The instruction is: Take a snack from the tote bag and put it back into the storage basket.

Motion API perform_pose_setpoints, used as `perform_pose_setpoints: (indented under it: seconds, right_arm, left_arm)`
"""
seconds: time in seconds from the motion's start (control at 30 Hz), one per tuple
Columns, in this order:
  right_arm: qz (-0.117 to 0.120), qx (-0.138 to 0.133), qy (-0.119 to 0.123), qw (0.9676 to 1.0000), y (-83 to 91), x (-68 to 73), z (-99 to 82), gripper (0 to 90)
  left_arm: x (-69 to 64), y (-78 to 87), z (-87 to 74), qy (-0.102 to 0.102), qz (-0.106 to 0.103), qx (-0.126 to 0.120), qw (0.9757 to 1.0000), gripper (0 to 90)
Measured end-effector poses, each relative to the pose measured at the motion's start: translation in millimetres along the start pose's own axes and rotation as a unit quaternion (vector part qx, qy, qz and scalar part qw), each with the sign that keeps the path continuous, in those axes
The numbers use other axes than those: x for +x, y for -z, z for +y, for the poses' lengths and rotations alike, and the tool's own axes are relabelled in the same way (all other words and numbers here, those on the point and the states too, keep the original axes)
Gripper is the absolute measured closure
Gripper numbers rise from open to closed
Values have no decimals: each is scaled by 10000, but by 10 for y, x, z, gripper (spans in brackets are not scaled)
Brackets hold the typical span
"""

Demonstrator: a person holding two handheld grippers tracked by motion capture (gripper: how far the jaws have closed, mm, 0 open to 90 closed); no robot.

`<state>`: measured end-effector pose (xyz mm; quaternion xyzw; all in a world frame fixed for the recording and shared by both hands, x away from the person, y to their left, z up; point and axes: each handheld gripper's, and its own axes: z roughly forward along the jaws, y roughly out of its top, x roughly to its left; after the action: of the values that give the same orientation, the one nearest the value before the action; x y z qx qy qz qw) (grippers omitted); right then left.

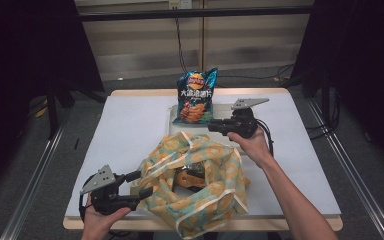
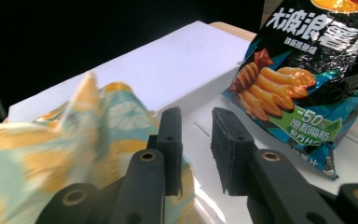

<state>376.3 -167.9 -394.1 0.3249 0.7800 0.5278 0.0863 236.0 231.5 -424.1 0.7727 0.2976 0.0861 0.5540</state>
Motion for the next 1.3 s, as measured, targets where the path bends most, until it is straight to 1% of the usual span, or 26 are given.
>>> perform_pose_setpoints:
  seconds: [0.13,0.17,0.2,0.23,0.3,0.33,0.43,0.5,0.53,0.57,0.6,0.63,0.67,0.7,0.73,0.77,0.8,0.87,0.93,0.97,1.03,1.07,1.13,1.17,1.2,1.3]
  right_arm:
    - [131,-73,49,9999,113,131,23,773]
    - [138,-84,80,9998,141,165,34,775]
    - [149,-115,85,9998,170,199,43,778]
    - [207,-157,90,9996,200,231,48,781]
    - [231,-225,127,9994,260,293,51,787]
    - [255,-242,148,9993,288,321,49,788]
    - [270,-237,253,9990,360,396,48,797]
    - [311,-249,282,9988,402,426,48,800]
    - [293,-241,290,9989,422,442,51,800]
    - [270,-260,279,9989,445,458,55,800]
    - [296,-293,299,9987,467,477,59,800]
    - [323,-315,335,9984,488,497,63,800]
    - [373,-334,346,9981,504,521,66,800]
    - [411,-341,379,9979,512,549,69,799]
    - [474,-334,415,9975,515,583,70,799]
    - [537,-318,447,9970,513,625,68,798]
    - [598,-276,508,9965,505,673,66,798]
    - [734,-202,570,9955,477,764,45,795]
    - [878,-93,630,9941,428,843,4,787]
    - [908,-22,663,9937,402,874,-22,787]
    - [1046,140,688,9920,322,915,-76,782]
    - [1048,235,720,9916,279,932,-103,782]
    - [1117,425,773,9898,206,962,-146,778]
    - [1118,499,774,9894,169,960,-168,768]
    - [1100,576,743,9895,129,948,-189,763]
    - [979,753,739,9896,27,902,-240,738]
  left_arm:
    - [27,-87,95,-10,-4,-47,10000,283]
    - [31,-118,121,-23,-17,-14,10000,283]
    - [31,-143,152,-100,0,25,9999,282]
    - [25,-171,178,-92,-36,49,9999,281]
    - [29,-233,220,-155,-98,64,9998,281]
    - [29,-274,240,-179,-73,109,9998,282]
    - [43,-423,299,-252,-197,219,9992,314]
    - [48,-528,335,-414,-135,352,9984,358]
    - [58,-576,346,-429,-116,382,9983,383]
    - [75,-614,356,-411,-155,417,9982,405]
    - [83,-647,361,-388,-156,424,9982,464]
    - [97,-674,369,-416,-76,492,9979,533]
    - [118,-706,372,-417,-121,540,9976,577]
    - [131,-727,378,-399,-95,557,9976,669]
    - [146,-745,387,-316,-140,560,9978,729]
    - [159,-755,398,-309,-229,522,9979,785]
    - [157,-754,414,-265,-218,471,9983,832]
    - [155,-729,450,-119,-324,352,9988,887]
    - [133,-691,487,-42,-316,227,9992,895]
    - [127,-679,507,8,-358,172,9992,896]
    - [108,-652,557,54,-306,60,9995,897]
    - [98,-639,585,103,-294,14,9995,897]
    - [86,-622,638,93,-369,-84,9992,897]
    - [81,-611,661,83,-372,-148,9992,897]
    - [78,-605,676,135,-398,-235,9988,897]
    - [86,-606,689,76,-427,-212,9988,897]
